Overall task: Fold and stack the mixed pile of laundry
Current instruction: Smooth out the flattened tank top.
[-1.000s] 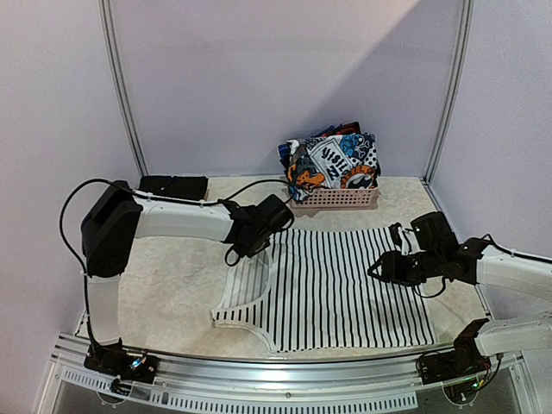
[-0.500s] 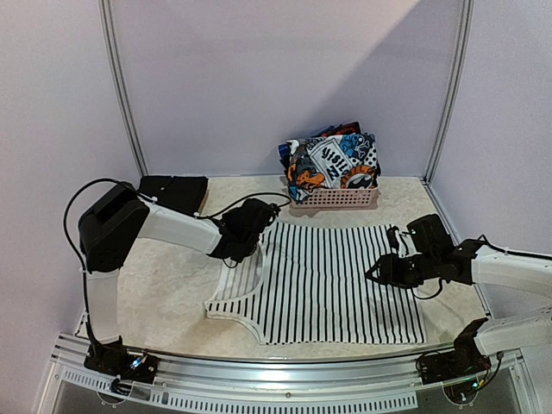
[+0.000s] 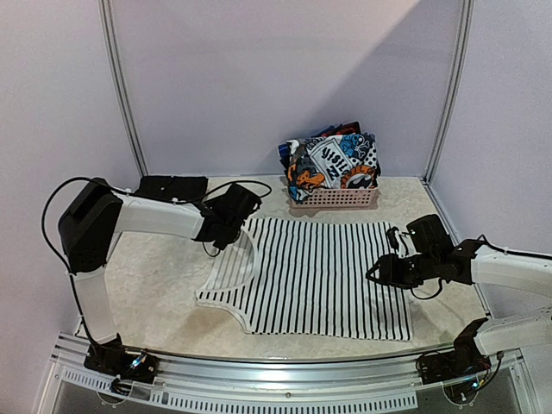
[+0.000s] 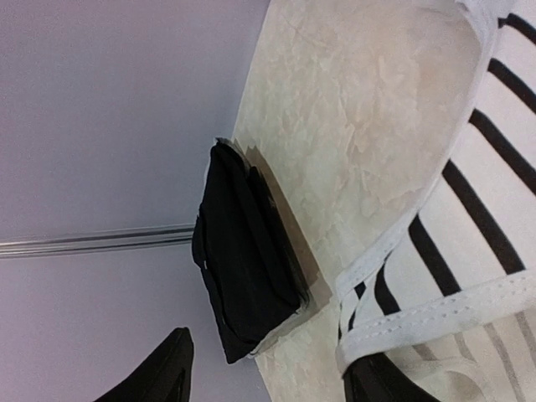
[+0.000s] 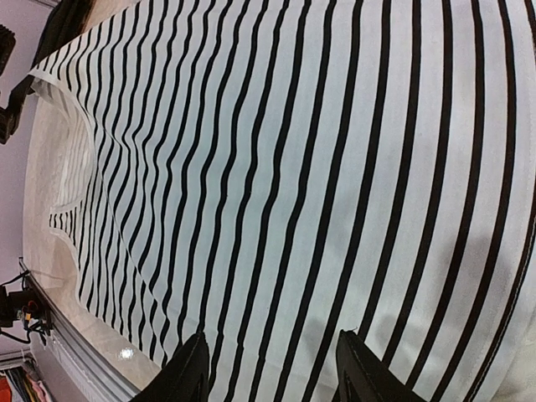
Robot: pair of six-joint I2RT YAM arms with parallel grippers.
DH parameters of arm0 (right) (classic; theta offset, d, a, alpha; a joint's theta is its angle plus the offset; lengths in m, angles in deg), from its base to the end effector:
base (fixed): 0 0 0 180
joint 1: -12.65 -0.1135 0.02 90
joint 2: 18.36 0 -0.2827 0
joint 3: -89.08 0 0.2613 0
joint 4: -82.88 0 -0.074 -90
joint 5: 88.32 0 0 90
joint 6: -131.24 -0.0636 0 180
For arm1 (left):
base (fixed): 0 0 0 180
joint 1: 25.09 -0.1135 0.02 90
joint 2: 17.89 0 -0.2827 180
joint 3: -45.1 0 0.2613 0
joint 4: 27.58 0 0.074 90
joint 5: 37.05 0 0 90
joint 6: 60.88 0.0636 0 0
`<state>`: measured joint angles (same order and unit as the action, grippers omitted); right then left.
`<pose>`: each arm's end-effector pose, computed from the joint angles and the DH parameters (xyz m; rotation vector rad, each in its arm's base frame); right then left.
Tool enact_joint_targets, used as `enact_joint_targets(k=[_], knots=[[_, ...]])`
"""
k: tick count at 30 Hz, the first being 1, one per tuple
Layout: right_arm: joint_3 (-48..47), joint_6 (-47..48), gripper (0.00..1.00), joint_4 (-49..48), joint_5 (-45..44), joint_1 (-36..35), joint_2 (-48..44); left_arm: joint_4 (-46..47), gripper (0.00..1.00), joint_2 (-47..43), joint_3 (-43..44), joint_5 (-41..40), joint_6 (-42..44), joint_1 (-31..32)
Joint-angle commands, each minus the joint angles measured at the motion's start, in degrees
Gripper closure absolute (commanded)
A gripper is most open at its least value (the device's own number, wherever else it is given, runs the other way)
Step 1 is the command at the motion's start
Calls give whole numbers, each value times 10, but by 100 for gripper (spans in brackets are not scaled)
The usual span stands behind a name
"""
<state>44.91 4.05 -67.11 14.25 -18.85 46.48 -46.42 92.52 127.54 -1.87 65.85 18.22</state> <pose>0.1893 0.1322 0.1719 0.0268 2.5935 0.7580 0.3450 -0.2538 0.1752 1.0384 1.9189 1.0580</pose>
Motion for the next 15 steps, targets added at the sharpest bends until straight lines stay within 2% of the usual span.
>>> enact_joint_targets(k=[1, 3, 6, 9, 11, 12, 13, 14, 15], knots=[[-10, 3, 48, 2, 7, -4, 0, -182, 38, -2, 29, 40, -80, -18], [-12, 3, 48, 1, 11, -4, 5, -206, 37, -3, 27, 54, -91, -22], [-13, 2, 48, -3, 18, -4, 6, -172, 34, 9, 21, 38, -84, -38], [-15, 3, 48, -5, 23, -4, 5, -11, 28, 46, 13, -57, -25, -60], [-15, 3, 48, -4, 26, -5, 4, 104, 19, 63, -7, -63, 30, -67], [-14, 4, 48, -1, 26, -5, 3, 90, 17, 61, -6, -26, 25, -67], [-14, 6, 48, 3, 24, -4, 1, 25, 16, 55, 8, 26, -25, -67], [-12, 7, 48, 5, 21, -4, -3, -96, 16, 49, 43, 118, -79, -70], [-11, 9, 48, 9, 18, -4, -7, -176, 18, 45, 68, 182, -110, -73]])
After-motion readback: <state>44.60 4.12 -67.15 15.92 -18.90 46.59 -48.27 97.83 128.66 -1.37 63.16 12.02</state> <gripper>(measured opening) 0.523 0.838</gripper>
